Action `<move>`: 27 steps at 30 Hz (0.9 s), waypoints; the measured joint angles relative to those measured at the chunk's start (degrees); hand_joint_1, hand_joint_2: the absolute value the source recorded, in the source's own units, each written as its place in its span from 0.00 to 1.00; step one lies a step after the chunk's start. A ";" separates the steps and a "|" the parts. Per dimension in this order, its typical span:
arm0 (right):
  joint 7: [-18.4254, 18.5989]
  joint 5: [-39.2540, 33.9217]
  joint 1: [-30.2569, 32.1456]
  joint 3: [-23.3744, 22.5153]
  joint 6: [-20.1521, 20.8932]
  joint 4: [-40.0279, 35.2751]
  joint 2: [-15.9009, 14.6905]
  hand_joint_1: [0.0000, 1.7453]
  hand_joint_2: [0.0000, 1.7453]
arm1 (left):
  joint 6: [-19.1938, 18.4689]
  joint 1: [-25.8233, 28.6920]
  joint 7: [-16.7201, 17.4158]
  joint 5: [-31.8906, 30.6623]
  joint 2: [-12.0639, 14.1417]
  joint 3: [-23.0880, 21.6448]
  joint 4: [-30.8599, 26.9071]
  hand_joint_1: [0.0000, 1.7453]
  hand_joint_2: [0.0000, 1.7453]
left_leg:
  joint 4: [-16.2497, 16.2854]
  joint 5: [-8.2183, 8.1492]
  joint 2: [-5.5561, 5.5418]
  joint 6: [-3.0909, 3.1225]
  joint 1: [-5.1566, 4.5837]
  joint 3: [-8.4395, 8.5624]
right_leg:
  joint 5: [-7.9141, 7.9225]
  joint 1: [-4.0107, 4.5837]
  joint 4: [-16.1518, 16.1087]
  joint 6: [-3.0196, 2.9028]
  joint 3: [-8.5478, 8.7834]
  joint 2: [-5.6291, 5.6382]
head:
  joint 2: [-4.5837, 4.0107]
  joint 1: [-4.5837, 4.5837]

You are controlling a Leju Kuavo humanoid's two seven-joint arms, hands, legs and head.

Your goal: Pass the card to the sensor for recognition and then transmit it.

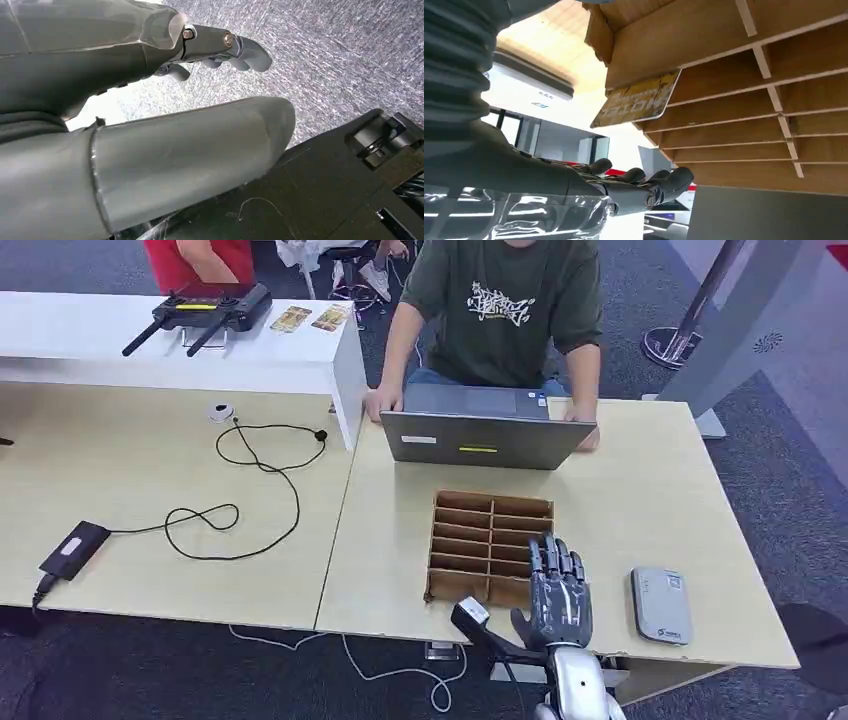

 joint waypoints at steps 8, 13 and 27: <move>1.77 0.00 -0.56 -0.20 -0.22 1.24 0.15 0.00 1.00 | 0.07 0.00 0.00 0.28 0.00 0.00 0.00 0.00 0.00 | 0.00 0.00 0.00 0.00 0.00 0.00 | 0.00 0.00 0.00 0.00 0.00 0.00 | 0.00 0.02; 3.89 0.00 -0.83 -0.04 -0.52 0.76 0.06 0.00 1.00 | 0.63 0.03 -0.02 0.46 0.00 0.00 0.00 0.00 0.00 | 0.00 0.00 0.00 0.00 0.00 0.00 | 0.00 0.00 0.00 0.00 0.00 0.00 | 0.00 0.02; 6.01 0.00 -0.89 0.94 -0.52 -3.19 -1.22 0.00 1.00 | 1.05 0.13 -0.26 0.46 0.02 0.00 0.00 0.00 0.00 | 0.00 0.00 0.00 0.00 0.00 0.00 | 0.00 0.00 0.00 0.00 0.00 0.00 | 0.00 0.00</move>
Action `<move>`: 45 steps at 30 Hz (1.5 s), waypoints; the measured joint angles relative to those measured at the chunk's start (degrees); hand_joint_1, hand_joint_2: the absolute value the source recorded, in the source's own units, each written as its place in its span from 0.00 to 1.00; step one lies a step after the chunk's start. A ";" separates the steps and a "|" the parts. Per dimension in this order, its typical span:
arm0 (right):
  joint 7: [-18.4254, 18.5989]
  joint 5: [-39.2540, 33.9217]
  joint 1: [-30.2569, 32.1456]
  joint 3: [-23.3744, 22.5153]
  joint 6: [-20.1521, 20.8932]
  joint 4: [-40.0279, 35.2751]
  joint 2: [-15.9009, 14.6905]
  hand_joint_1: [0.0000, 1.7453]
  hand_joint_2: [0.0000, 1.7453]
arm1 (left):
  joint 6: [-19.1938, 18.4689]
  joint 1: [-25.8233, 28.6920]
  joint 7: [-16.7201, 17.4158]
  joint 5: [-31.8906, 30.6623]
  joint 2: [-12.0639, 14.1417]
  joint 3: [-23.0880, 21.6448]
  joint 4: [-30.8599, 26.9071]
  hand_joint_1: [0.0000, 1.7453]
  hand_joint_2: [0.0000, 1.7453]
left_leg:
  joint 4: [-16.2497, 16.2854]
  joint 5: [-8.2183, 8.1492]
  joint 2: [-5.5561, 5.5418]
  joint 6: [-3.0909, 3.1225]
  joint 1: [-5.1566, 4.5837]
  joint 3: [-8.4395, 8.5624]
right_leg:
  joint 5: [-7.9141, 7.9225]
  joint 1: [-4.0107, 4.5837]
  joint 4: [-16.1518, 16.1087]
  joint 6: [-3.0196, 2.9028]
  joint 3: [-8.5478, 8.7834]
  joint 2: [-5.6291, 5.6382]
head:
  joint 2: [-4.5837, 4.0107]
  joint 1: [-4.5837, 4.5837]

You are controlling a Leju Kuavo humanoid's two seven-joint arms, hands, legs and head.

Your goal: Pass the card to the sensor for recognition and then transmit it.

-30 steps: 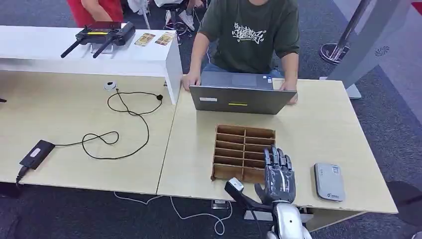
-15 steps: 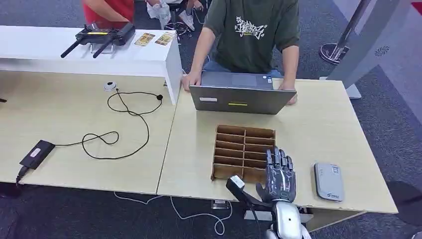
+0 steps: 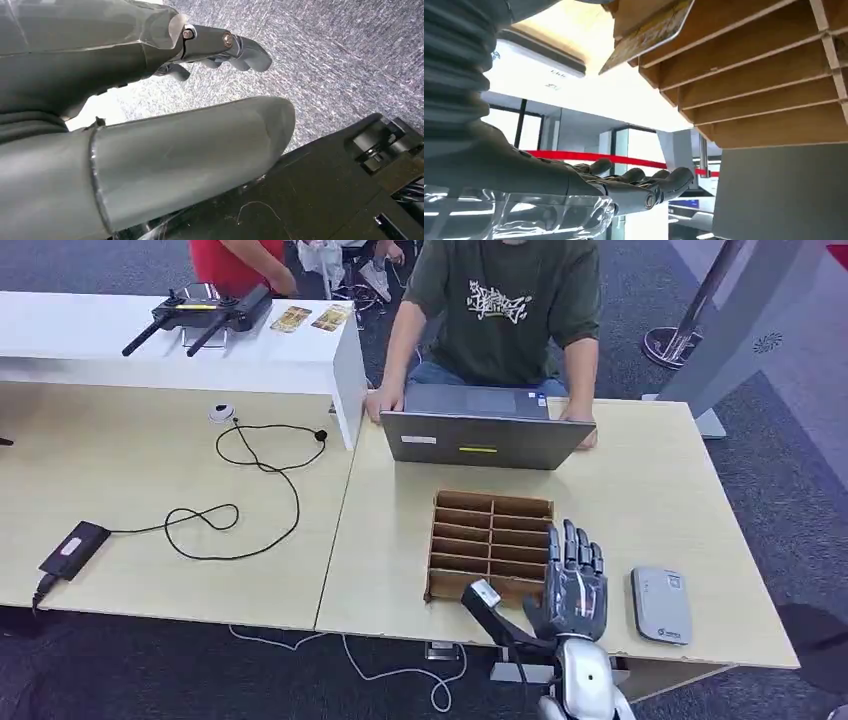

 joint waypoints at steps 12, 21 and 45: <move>-3.48 0.00 -0.11 -0.11 0.00 1.18 -0.04 0.00 1.00 | 0.02 -0.01 -0.02 0.11 0.00 0.00 0.00 0.00 0.00 | 0.00 0.00 0.00 0.00 0.00 0.00 | 0.00 0.00 0.00 0.00 0.00 0.00 | 0.00 0.00; -3.61 0.00 -0.43 -0.18 -0.13 3.41 0.11 0.00 1.00 | 0.44 0.00 -0.22 0.61 0.00 0.00 0.00 0.00 0.00 | 0.00 0.00 0.00 0.00 0.00 0.00 | 0.00 0.00 0.00 0.00 0.00 0.00 | 0.00 0.02; -0.07 0.00 -0.40 -0.20 0.20 2.91 -0.07 0.00 1.00 | 0.50 0.04 -0.44 1.05 0.00 0.00 0.00 0.00 0.00 | 0.00 0.00 0.00 0.00 0.00 0.00 | 0.01 0.00 0.00 -0.01 0.00 0.00 | 0.00 0.02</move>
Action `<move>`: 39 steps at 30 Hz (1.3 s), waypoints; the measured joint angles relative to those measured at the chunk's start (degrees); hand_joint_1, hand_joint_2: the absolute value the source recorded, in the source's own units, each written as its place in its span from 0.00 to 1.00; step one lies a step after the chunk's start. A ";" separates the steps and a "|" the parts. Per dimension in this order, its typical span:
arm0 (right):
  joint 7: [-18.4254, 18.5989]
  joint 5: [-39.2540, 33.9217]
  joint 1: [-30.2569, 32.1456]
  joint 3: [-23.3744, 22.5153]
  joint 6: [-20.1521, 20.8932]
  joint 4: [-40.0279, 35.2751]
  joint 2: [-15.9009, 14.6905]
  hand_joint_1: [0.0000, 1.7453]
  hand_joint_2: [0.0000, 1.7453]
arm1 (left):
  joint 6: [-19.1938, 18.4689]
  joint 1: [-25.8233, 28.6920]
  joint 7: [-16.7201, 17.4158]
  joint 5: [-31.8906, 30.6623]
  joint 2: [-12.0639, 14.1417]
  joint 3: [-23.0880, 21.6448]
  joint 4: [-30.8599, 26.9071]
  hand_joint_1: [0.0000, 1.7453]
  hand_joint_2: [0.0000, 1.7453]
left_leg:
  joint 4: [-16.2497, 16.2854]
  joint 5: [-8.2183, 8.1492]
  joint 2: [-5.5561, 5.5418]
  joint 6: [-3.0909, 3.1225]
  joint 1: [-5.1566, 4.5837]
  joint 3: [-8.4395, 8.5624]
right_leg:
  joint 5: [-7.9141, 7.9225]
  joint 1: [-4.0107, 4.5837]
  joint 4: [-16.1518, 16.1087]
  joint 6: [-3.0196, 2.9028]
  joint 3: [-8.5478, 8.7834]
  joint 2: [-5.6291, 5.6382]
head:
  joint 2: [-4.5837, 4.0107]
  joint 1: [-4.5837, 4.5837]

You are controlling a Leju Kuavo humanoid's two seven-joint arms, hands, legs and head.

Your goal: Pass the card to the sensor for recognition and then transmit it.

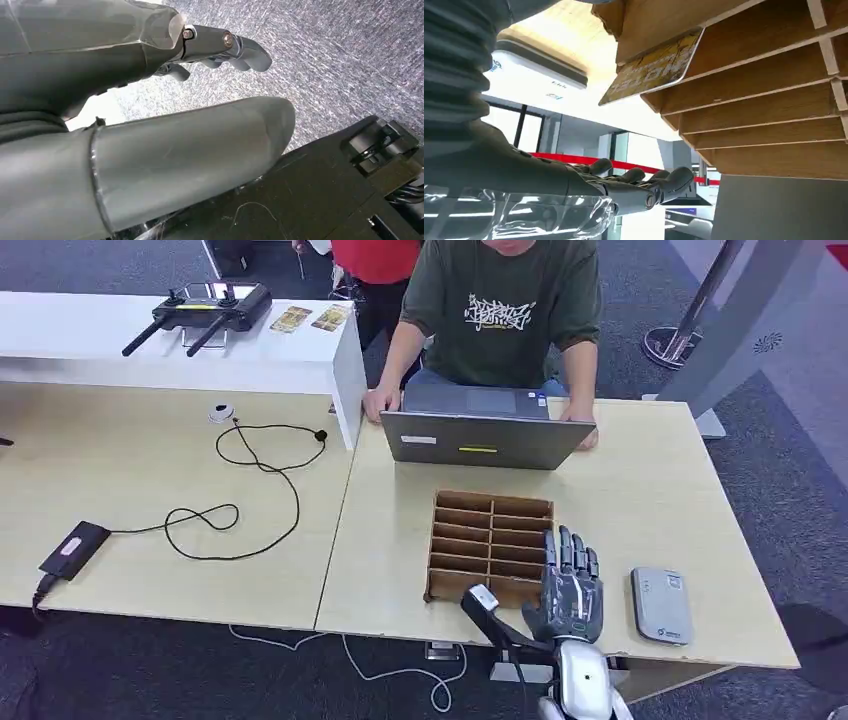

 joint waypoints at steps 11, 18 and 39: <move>0.41 0.00 1.71 0.02 1.05 -1.79 -0.13 0.00 1.00 | -0.02 0.01 0.00 0.11 0.00 0.00 0.00 0.00 0.00 | 0.00 0.00 0.00 0.00 0.00 0.00 | 0.00 0.00 0.00 0.00 0.00 0.00 | 0.00 -0.02; -0.46 0.00 2.34 0.00 1.62 -1.81 -0.13 0.00 1.00 | -0.33 -0.01 0.02 -0.20 0.02 -0.02 0.00 0.00 0.00 | 0.00 0.00 0.00 0.00 0.00 0.00 | 0.00 0.00 0.00 0.00 0.00 0.00 | 0.00 0.00; -1.29 0.00 2.32 0.11 1.18 -0.06 -0.02 0.00 1.00 | -1.22 -0.09 0.55 -0.66 0.02 -1.11 0.00 0.00 0.00 | 0.00 0.02 0.00 -0.03 0.00 0.00 | 0.01 0.00 0.01 -0.01 0.00 0.00 | 0.00 0.00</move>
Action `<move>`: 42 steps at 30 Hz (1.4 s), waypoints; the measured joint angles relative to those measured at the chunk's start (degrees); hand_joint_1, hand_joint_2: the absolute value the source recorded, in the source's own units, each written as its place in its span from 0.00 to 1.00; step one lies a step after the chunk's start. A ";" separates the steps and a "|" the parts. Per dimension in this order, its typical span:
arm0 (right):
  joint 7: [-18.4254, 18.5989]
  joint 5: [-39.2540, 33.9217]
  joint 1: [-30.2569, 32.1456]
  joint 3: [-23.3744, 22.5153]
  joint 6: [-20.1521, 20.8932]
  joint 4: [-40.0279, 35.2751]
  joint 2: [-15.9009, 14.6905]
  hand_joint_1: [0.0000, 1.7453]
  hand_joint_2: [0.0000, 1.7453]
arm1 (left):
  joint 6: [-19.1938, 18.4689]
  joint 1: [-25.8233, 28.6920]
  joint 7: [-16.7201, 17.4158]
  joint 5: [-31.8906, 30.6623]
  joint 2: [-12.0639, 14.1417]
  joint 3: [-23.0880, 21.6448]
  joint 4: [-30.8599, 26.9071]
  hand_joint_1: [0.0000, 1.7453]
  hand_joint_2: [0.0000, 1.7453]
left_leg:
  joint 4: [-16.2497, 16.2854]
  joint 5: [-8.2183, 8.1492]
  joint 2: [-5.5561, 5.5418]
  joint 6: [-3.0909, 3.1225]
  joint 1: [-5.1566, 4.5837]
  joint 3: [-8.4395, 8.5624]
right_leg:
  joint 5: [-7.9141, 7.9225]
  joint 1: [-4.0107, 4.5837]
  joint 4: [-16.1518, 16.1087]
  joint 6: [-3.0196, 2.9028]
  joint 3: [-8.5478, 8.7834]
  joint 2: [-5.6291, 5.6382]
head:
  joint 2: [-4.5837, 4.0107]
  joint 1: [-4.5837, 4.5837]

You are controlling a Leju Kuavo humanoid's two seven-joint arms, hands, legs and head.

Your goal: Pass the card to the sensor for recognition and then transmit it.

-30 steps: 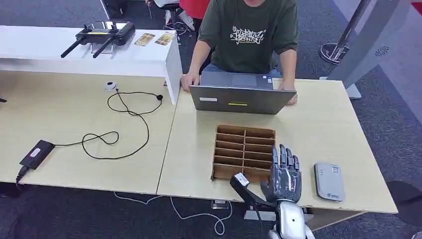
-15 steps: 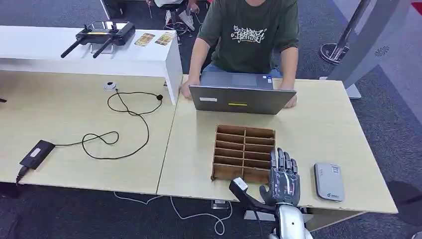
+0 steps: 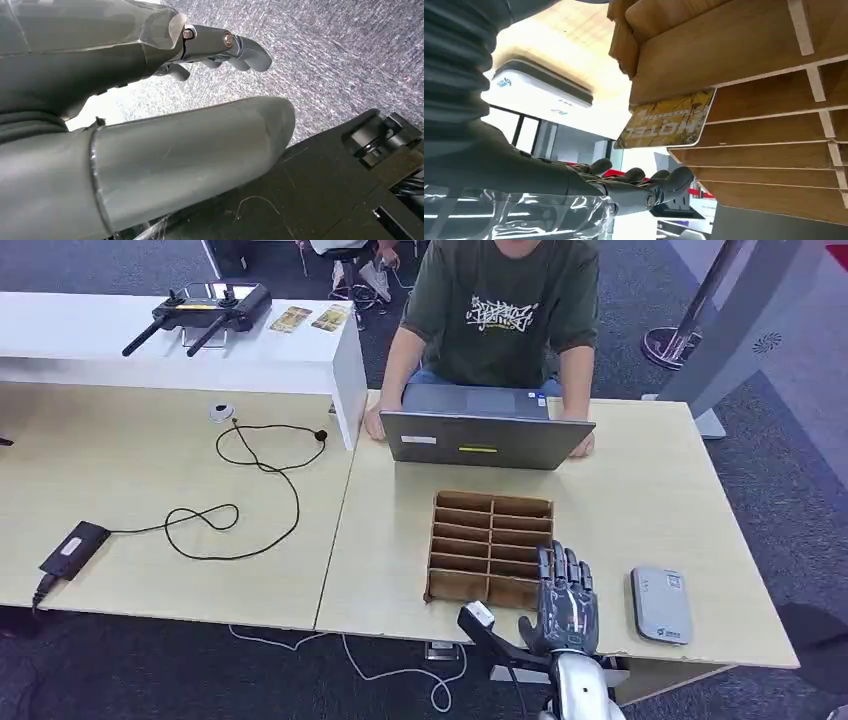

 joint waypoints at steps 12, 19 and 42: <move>0.13 0.00 -0.05 0.02 -0.72 0.42 0.00 0.00 1.00 | 0.02 0.00 0.07 0.35 0.02 0.00 0.00 0.00 0.00 | 0.00 0.00 0.00 0.00 0.00 0.00 | 0.00 0.00 0.00 0.00 0.00 0.00 | 0.00 0.00; 1.81 0.00 -0.62 0.63 -0.96 0.26 -0.09 0.00 1.00 | 0.04 -0.01 0.07 0.48 0.04 0.00 0.00 0.00 0.00 | 0.00 0.00 0.00 0.00 0.00 0.00 | 0.00 0.00 0.00 0.00 0.00 0.00 | 0.00 -0.02; 1.18 0.00 -0.65 2.10 -0.50 -1.11 -0.26 0.00 1.00 | 0.00 -0.02 0.04 0.66 0.04 0.00 0.00 0.00 0.00 | 0.00 0.01 0.00 0.00 0.00 0.00 | 0.00 0.00 0.00 0.00 0.00 0.00 | 0.00 0.00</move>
